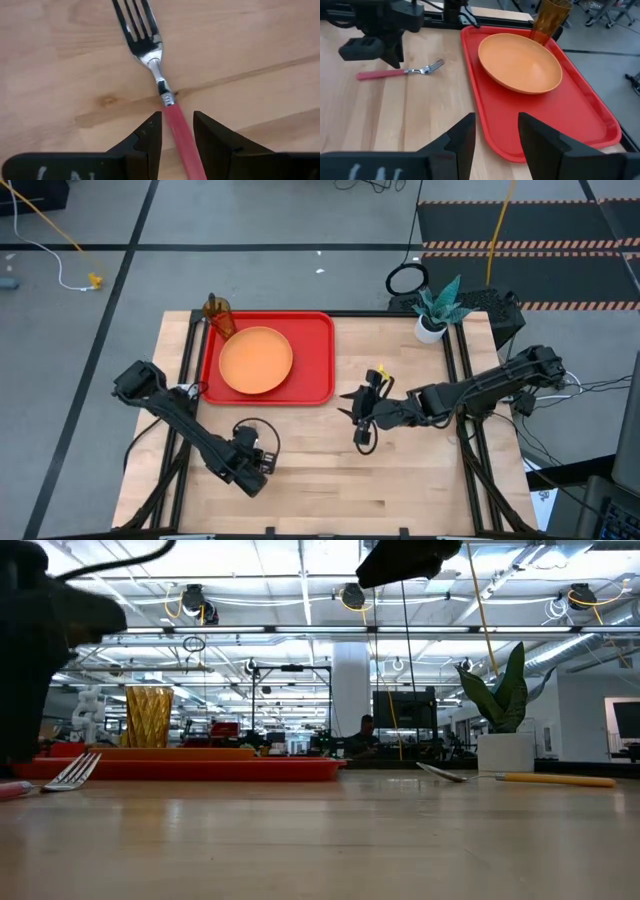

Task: Pick and place plate/cup/fork/spoon on tray
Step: Put the pink fork on the red tray to the right of the orange plate

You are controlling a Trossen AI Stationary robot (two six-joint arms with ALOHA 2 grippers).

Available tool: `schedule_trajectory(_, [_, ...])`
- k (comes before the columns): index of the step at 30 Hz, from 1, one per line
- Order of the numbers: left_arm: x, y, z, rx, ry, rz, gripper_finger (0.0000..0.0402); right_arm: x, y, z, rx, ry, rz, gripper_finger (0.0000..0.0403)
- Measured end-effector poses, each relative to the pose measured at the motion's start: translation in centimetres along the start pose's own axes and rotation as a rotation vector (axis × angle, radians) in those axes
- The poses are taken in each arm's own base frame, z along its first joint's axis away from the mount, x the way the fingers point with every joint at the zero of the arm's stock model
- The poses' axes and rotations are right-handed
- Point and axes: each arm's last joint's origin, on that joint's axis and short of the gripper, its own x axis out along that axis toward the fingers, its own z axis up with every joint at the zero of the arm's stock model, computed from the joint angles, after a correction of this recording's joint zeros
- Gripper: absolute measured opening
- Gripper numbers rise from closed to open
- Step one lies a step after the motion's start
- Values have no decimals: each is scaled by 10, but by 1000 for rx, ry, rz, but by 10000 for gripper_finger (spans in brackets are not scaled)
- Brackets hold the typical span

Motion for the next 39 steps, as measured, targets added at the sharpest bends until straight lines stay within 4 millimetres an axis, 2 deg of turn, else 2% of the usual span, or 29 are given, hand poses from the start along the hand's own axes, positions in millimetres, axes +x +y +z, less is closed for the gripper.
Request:
schedule_trajectory(8, [20,-5,-8,-63,0,33,113,-2,4,-1,-74,0,18,141])
schedule_trajectory(16, [29,-8,-6,-80,-14,66,113,-2,4,-1,-154,0,18,141])
schedule_trajectory(23, [32,-12,0,14,-1,60,105,-2,3,-4,-245,35,17,141])
schedule_trajectory(29, [33,-14,2,58,-1,58,47,-10,-1,-6,-276,63,15,141])
schedule_trajectory(35, [29,-20,3,91,-26,35,45,-24,-10,-6,-310,93,14,141])
schedule_trajectory(39, [17,-39,6,80,-34,-55,54,-38,-19,-8,-351,122,13,141])
